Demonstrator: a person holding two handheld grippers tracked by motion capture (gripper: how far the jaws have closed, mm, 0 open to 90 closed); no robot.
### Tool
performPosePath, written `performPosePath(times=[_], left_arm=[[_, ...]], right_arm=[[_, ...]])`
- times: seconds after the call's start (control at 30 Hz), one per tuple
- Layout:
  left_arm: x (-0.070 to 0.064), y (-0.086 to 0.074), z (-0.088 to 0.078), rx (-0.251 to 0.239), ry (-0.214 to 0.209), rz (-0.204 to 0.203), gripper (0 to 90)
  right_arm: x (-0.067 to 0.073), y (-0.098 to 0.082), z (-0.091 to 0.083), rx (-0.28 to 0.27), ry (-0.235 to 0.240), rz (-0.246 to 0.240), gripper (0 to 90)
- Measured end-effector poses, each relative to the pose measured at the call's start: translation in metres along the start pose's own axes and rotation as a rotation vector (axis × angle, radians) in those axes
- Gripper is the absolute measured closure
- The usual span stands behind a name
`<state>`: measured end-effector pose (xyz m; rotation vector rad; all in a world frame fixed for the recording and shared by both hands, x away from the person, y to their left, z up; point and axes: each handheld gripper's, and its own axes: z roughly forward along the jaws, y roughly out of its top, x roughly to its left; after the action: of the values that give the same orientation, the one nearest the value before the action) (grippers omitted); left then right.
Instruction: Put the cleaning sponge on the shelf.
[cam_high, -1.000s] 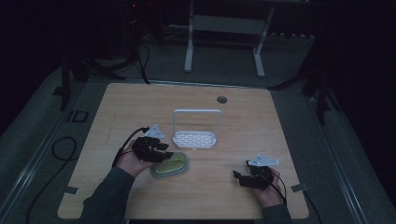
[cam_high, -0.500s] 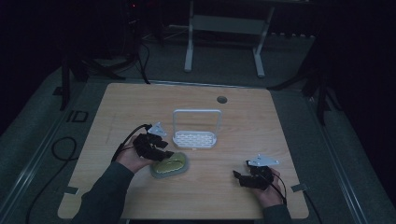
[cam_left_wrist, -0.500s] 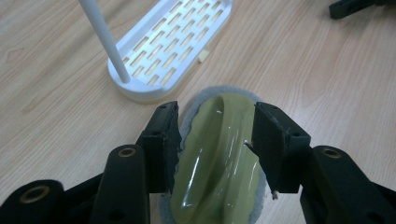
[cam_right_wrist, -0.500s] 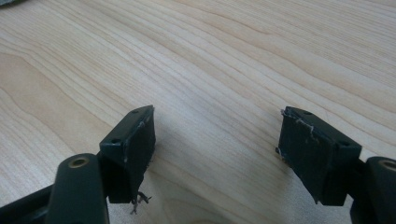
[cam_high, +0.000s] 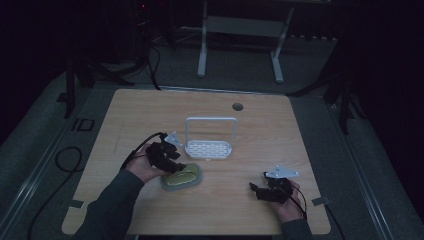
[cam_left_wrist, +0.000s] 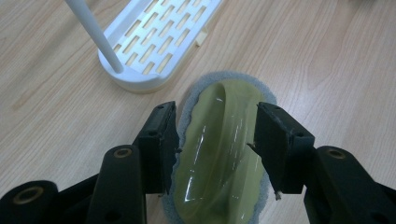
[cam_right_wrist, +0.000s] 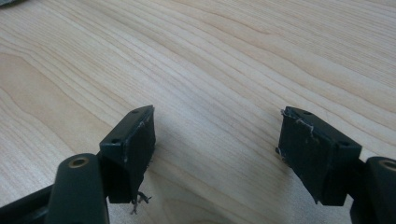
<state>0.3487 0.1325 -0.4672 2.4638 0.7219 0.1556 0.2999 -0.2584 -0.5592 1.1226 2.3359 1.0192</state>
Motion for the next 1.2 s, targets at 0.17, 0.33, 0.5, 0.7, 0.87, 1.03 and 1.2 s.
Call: performPosePath(times=[0.17, 0.33, 0.5, 0.7, 0.87, 1.03, 1.2], left_arm=[[-0.002, 0.002, 0.003, 0.021, 0.003, 0.014, 50.3], [-0.003, 0.004, 0.005, 0.034, -0.003, 0.020, 50.4], [-0.003, 0.005, 0.007, 0.056, 0.000, 0.026, 50.4], [-0.003, 0.006, 0.009, 0.081, -0.002, 0.035, 50.3], [-0.002, 0.005, 0.011, 0.104, -0.002, 0.030, 49.5], [-0.002, 0.007, 0.011, 0.127, 0.001, 0.033, 48.5], [-0.002, 0.009, 0.013, 0.160, -0.002, 0.036, 48.7]], right_arm=[[0.000, 0.000, 0.000, 0.000, 0.000, 0.000, 26.7], [0.000, 0.000, 0.000, 0.000, 0.000, 0.000, 26.7], [0.000, 0.000, 0.000, 0.000, 0.000, 0.000, 26.7], [0.000, 0.000, 0.000, 0.000, 0.000, 0.000, 26.7], [0.000, 0.000, 0.000, 0.000, 0.000, 0.000, 26.8], [0.000, 0.000, 0.000, 0.000, 0.000, 0.000, 26.7], [0.000, 0.000, 0.000, 0.000, 0.000, 0.000, 26.7]])
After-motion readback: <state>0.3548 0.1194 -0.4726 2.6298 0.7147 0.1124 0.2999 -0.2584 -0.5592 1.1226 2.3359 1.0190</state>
